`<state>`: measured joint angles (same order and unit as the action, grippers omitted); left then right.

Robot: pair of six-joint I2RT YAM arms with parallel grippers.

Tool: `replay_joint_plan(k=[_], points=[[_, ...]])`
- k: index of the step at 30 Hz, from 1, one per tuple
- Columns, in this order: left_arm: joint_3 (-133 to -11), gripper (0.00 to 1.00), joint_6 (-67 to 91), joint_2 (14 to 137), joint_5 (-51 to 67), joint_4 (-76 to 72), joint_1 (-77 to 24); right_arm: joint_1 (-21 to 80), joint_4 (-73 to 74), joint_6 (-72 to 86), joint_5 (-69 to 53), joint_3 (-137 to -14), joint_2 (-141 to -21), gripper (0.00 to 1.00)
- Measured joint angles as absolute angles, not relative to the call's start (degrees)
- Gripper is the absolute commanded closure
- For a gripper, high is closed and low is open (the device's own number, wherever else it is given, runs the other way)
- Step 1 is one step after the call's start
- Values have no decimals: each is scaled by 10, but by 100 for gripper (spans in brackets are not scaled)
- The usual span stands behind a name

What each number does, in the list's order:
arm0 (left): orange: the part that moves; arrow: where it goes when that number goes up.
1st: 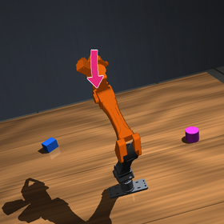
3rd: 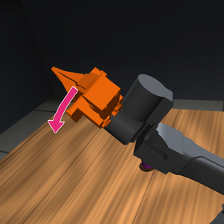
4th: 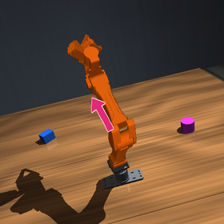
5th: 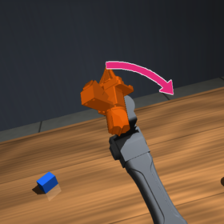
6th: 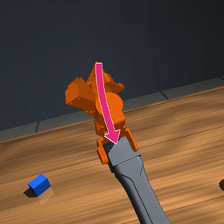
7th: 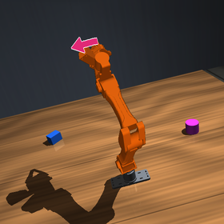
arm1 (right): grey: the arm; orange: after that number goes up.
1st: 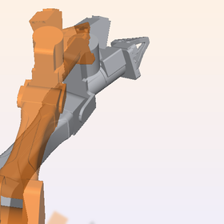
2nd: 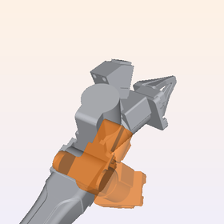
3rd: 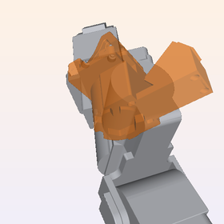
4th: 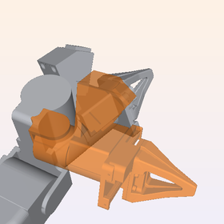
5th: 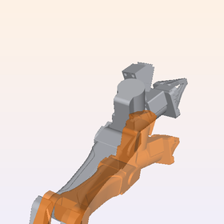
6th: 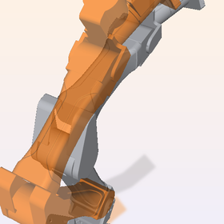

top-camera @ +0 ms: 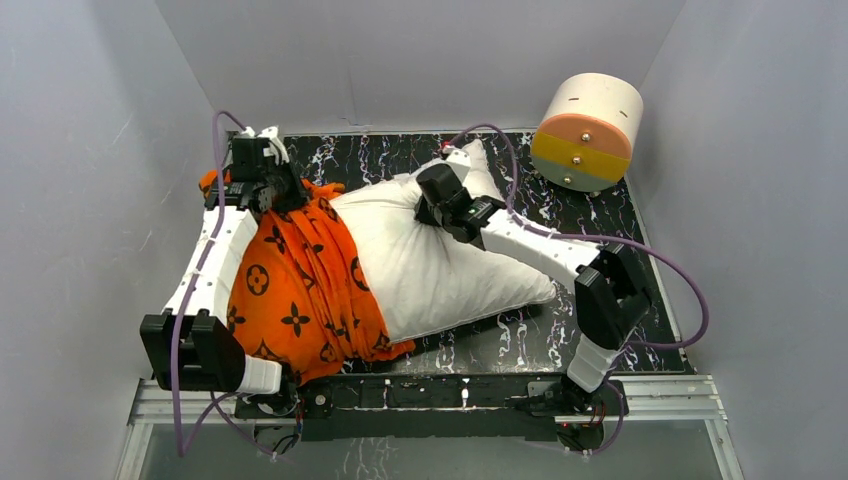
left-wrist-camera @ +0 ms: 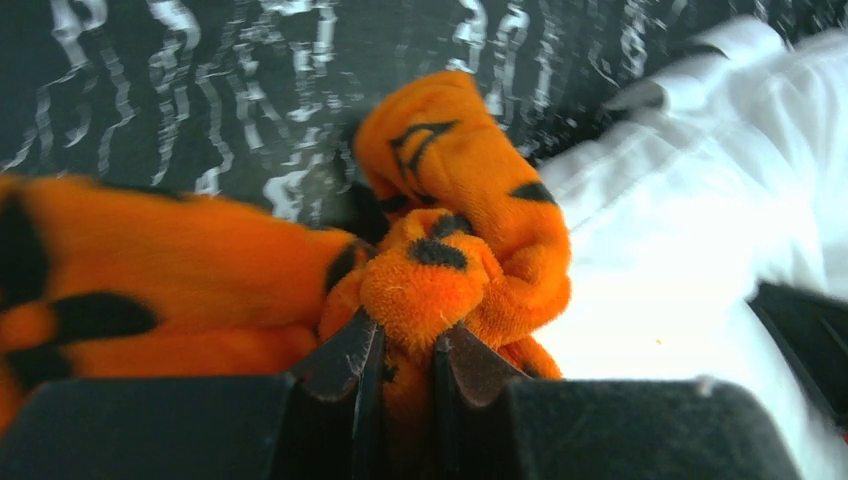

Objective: Remove the pillowcase from the pillow
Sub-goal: Remove the pillow from the pillowcase.

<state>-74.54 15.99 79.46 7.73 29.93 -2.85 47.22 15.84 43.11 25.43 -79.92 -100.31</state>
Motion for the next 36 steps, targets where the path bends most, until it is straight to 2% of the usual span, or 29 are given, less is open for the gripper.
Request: replay_joint_plan(k=[8,12,14,17,21,25,26,28,30,31,34,35,36], points=[[-733,100,192,782,29,345,69,435,51,505,178,-691,-940,100],[-733,100,184,783,86,336,79,427,52,512,161,-693,-937,100],[-734,95,176,786,131,331,88,425,59,513,159,-693,-931,100],[-754,100,165,808,187,331,88,420,85,506,161,-693,-908,96],[-806,100,148,857,210,335,43,408,135,474,168,-694,-862,80],[-856,100,141,914,204,333,-1,389,176,415,165,-692,-806,51],[-867,100,141,930,200,333,-6,383,185,396,159,-691,-790,47],[-893,100,145,964,182,340,-7,374,199,361,134,-691,-757,34],[-927,100,149,1001,160,357,-6,371,200,329,98,-684,-718,27],[-951,97,150,1023,149,371,-6,374,196,317,78,-677,-697,26],[-1029,67,150,1088,128,398,-5,396,182,286,15,-654,-634,25],[-1053,52,150,1104,123,403,-7,410,171,276,-10,-650,-619,25],[-1068,28,148,1113,119,403,-9,420,164,269,-26,-648,-615,25]])
